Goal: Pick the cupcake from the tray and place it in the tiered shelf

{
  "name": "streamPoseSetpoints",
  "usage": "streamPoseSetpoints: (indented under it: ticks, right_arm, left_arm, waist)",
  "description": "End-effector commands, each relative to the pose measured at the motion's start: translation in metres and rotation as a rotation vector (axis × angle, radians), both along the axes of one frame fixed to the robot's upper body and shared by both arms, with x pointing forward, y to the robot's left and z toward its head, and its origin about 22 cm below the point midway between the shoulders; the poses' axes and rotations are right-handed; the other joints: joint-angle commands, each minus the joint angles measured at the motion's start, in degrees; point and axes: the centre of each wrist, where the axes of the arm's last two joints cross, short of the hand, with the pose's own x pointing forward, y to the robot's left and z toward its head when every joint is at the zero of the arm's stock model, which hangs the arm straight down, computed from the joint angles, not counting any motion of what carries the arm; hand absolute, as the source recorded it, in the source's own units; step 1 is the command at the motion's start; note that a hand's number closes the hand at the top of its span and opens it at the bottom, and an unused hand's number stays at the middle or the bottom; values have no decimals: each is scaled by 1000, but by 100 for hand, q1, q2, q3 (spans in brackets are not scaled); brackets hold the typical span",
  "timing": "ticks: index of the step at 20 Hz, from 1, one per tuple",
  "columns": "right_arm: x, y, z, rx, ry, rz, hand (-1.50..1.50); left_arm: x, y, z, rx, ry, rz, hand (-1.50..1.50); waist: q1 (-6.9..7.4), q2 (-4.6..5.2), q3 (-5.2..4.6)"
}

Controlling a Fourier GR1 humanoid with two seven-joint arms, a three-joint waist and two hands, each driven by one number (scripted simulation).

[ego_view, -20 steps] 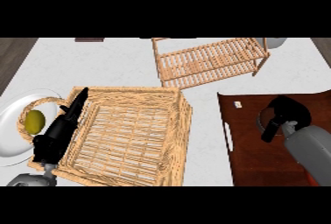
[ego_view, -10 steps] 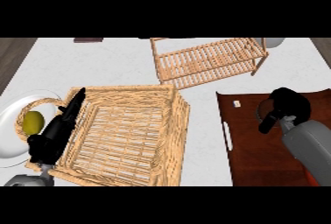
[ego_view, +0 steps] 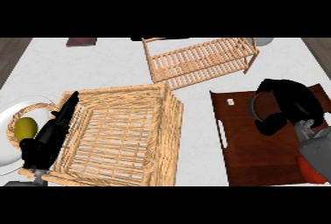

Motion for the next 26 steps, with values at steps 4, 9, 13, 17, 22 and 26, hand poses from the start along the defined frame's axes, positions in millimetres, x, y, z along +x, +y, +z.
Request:
streamPoseSetpoints:
  ticks: [4, 9, 13, 17, 22, 26]
  right_arm:
    - [-18, -14, 84, 43, -278, 99, 150]
    - [-28, -23, 140, 260, -476, 60, 150]
    - [-21, -30, 171, 277, -504, 18, 150]
    - [-5, -29, 186, 248, -528, -20, 150]
    - [20, -25, 201, 231, -543, -86, 150]
    - [47, -25, 191, 242, -535, -86, 150]
  left_arm:
    - [-14, -1, -44, -26, 213, 49, 0]
    - [-21, -6, -45, -13, 205, 48, 0]
    - [-12, -12, -40, -33, 191, 0, 0]
    - [-6, -20, -36, -17, 177, -32, 0]
    - [-6, -21, -47, -11, 179, -47, 0]
    - [-1, -27, -37, -15, 186, -75, 0]
  waist:
    - [-97, 121, -139]
    - [-49, 115, -134]
    - [169, 165, -140]
    - [347, 205, -140]
    - [467, 251, -149]
    - [607, 293, -139]
